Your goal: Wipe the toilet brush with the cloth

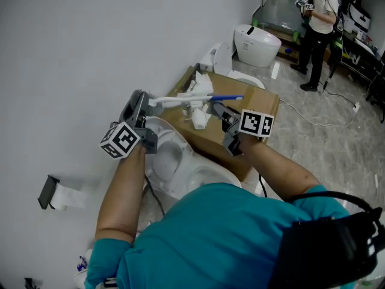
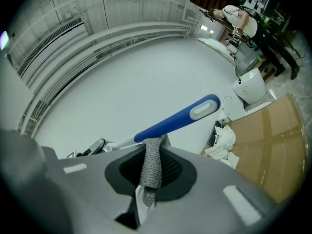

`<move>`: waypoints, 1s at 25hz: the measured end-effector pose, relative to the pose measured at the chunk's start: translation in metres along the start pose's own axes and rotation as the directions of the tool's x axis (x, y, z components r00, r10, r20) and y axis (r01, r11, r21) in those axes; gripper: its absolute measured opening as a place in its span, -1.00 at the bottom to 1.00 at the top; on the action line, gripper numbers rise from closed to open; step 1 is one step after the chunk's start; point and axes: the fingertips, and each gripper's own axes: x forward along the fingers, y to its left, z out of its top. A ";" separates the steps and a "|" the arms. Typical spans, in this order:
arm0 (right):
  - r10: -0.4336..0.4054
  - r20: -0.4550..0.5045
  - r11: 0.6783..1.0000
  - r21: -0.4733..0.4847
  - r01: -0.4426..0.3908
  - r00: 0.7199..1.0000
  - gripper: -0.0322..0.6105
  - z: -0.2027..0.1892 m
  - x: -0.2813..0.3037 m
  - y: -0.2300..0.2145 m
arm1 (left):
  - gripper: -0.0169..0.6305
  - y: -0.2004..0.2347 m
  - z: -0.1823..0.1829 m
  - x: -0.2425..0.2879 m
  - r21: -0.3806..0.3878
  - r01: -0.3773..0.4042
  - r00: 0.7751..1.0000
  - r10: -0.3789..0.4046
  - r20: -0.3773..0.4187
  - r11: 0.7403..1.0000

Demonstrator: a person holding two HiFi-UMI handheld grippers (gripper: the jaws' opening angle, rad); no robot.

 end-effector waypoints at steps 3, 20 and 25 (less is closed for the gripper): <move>-0.006 0.006 1.000 0.002 0.006 1.000 -0.84 0.002 -0.001 -0.004 | -0.44 0.001 0.000 0.001 0.002 0.001 1.000 -0.001 -0.002 1.000; -0.059 0.056 0.998 0.017 0.059 0.997 -0.84 0.023 -0.014 -0.034 | -0.44 0.015 0.000 0.004 -0.005 -0.019 1.000 0.019 0.003 1.000; -0.087 0.077 0.996 0.025 0.086 0.993 -0.84 0.031 -0.023 -0.046 | -0.44 0.021 0.001 0.001 -0.007 -0.029 1.000 0.029 0.003 1.000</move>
